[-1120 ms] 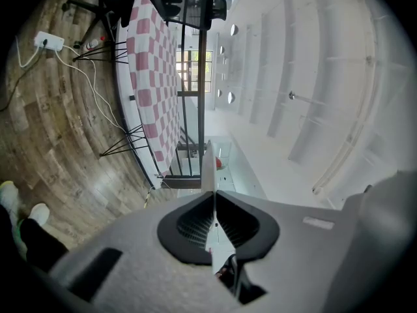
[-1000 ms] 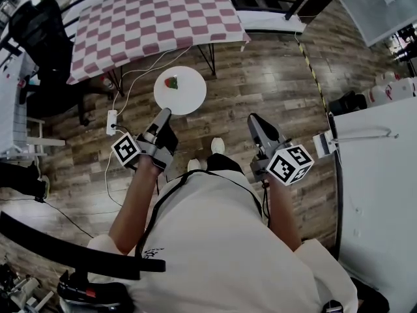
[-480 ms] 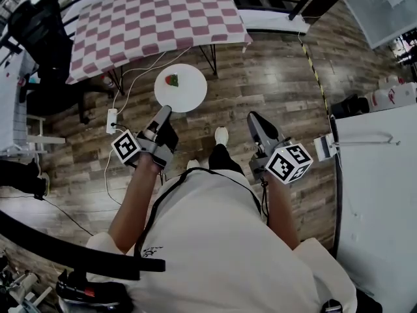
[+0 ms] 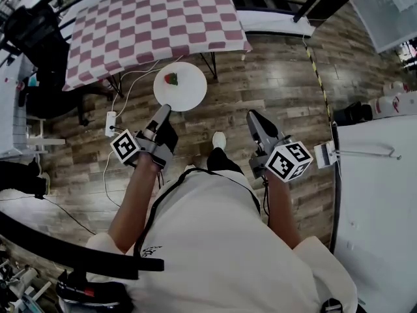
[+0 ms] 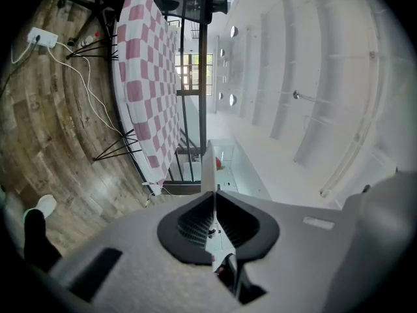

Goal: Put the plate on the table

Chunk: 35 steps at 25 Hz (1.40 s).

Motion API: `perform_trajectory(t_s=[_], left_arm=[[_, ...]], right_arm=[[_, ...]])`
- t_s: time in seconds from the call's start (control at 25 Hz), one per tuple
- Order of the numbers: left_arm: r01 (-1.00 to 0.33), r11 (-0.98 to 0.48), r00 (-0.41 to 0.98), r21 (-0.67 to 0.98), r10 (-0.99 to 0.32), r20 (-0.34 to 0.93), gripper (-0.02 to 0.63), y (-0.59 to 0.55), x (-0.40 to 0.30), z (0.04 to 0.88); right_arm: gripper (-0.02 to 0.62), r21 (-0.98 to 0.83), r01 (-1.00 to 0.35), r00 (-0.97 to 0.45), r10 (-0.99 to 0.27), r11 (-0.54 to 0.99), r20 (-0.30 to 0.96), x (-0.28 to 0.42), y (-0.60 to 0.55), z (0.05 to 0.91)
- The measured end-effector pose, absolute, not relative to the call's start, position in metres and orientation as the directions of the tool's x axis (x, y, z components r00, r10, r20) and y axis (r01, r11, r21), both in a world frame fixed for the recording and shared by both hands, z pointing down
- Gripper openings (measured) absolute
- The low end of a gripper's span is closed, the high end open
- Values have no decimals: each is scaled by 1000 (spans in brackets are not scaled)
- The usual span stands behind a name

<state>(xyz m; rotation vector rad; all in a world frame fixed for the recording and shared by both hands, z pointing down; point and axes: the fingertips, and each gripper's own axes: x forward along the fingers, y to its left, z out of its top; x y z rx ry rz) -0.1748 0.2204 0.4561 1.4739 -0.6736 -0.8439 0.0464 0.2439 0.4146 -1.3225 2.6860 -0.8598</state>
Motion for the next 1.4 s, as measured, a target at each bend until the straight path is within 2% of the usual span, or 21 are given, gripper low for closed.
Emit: perform_trajectory(t_s=[0.64,1.4], left_arm=[[60,-94,534,994,-838,-112,20,106,-108,442],[55,-85,500,995,-860,-101,20,39,-28,447]], right_arm=[[8,-499,-685,-685,-703,530,194,105,121,409],[8,-516,-649,-727,-656,559,203,181,47,422]])
